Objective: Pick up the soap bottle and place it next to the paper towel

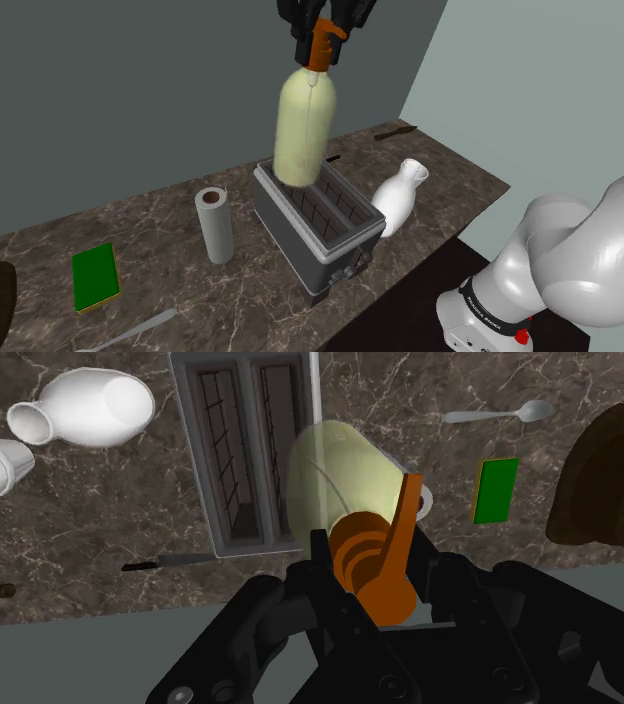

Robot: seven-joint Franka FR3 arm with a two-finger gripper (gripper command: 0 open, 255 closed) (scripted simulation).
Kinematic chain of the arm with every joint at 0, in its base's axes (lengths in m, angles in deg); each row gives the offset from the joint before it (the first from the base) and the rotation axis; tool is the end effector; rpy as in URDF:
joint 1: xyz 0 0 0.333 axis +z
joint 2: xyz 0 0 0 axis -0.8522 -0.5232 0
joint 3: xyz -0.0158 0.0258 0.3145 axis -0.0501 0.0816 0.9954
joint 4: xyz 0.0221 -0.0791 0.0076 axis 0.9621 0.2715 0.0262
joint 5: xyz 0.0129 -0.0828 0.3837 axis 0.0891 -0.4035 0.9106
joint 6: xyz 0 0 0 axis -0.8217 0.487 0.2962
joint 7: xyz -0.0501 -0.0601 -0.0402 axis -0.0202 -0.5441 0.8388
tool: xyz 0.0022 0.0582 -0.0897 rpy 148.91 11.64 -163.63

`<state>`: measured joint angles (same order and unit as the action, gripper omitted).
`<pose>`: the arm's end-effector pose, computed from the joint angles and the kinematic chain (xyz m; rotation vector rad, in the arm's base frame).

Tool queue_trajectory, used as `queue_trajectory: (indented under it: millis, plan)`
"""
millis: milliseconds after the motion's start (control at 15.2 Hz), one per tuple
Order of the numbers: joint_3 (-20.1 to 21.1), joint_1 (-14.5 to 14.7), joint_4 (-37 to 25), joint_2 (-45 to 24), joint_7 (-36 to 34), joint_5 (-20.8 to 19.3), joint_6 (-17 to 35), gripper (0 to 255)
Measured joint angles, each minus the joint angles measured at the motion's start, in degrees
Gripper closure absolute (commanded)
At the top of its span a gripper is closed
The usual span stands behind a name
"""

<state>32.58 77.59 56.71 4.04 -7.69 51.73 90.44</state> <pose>0.3760 0.2984 0.7194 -3.1177 0.1861 -0.0540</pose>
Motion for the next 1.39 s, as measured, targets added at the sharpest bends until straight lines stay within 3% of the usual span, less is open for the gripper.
queue_trajectory:
  millis: [462, 792, 858, 1056, 1386]
  plan:
    - [7.0, 4.9, -11.0, -9.5, -11.3, -3.2, -2.1, 255]
    - [11.3, 10.9, -21.7, -19.0, -19.8, -8.2, -4.4, 255]
    - [12.2, 13.3, -27.3, -23.0, -21.6, -10.4, -6.5, 255]
    - [12.5, 14.3, -26.3, -23.8, -23.2, -10.9, -4.9, 255]
    - [12.3, 12.7, -18.6, -21.0, -22.9, -9.3, 0.2, 255]
